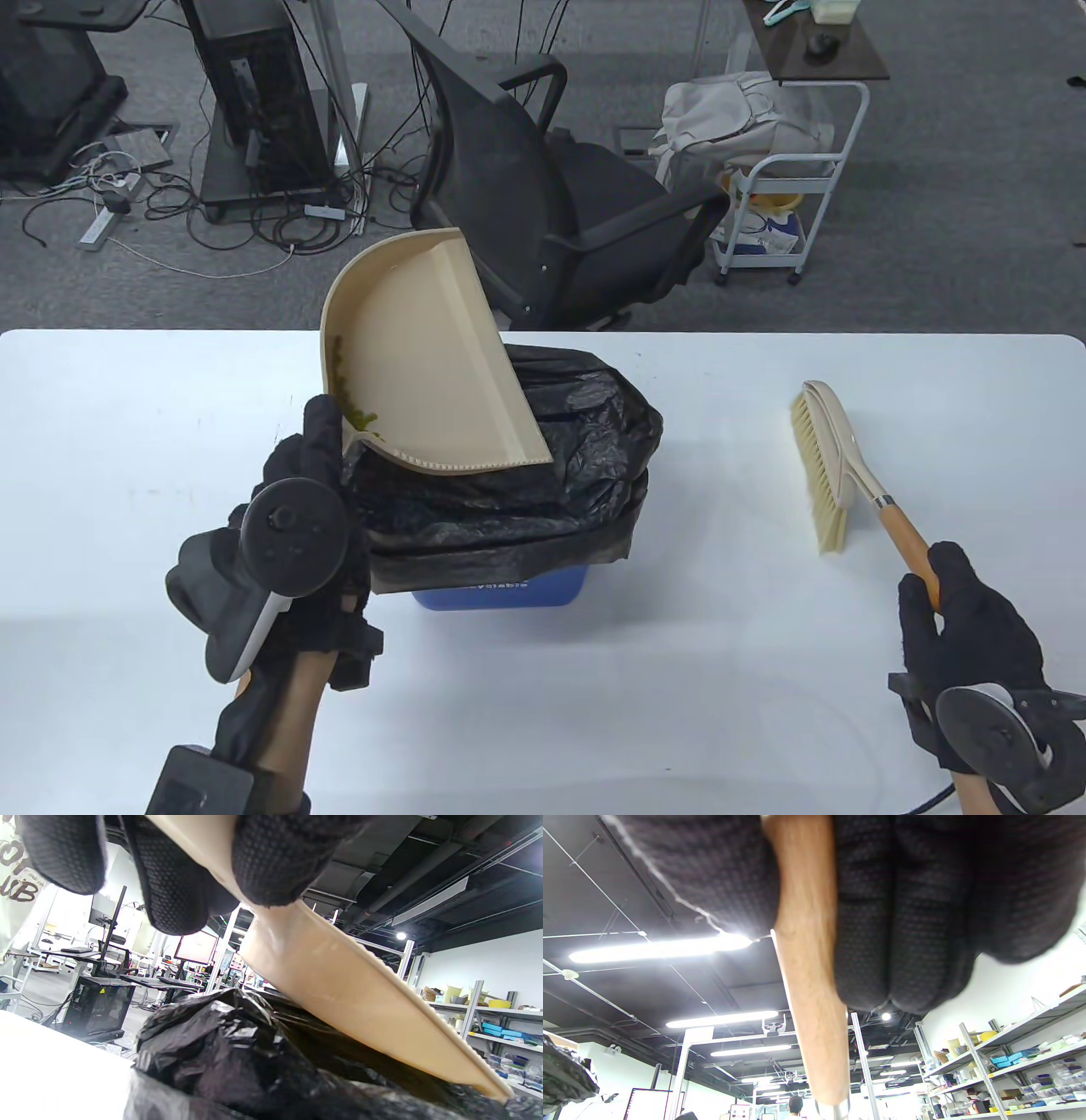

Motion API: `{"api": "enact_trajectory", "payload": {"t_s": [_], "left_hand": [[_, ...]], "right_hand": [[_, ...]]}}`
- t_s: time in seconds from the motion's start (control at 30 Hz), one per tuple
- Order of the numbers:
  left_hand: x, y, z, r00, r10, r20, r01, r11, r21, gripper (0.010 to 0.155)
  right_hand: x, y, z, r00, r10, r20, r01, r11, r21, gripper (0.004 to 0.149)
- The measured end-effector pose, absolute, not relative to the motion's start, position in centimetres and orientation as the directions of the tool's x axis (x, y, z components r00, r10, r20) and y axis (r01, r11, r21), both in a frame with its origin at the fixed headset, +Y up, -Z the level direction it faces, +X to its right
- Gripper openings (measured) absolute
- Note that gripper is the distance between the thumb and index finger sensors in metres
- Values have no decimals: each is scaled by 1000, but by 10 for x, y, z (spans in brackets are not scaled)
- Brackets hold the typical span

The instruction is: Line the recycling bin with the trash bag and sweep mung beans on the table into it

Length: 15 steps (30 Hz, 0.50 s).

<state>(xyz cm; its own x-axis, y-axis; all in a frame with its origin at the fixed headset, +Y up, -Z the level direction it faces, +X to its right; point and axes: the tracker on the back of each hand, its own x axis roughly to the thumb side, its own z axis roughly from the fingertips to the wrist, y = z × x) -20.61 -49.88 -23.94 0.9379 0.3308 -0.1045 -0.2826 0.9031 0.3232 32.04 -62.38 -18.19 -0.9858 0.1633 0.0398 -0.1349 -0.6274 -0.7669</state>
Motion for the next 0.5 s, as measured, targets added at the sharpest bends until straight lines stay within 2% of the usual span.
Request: {"api": "enact_trajectory", "payload": {"t_s": [0.5], "left_hand": [[-191,-495,-253,979,185,-90,-145,931,335,74]], "right_hand": [[318,-625,-180,-986,160,52,-143,-629,-765,54]]}}
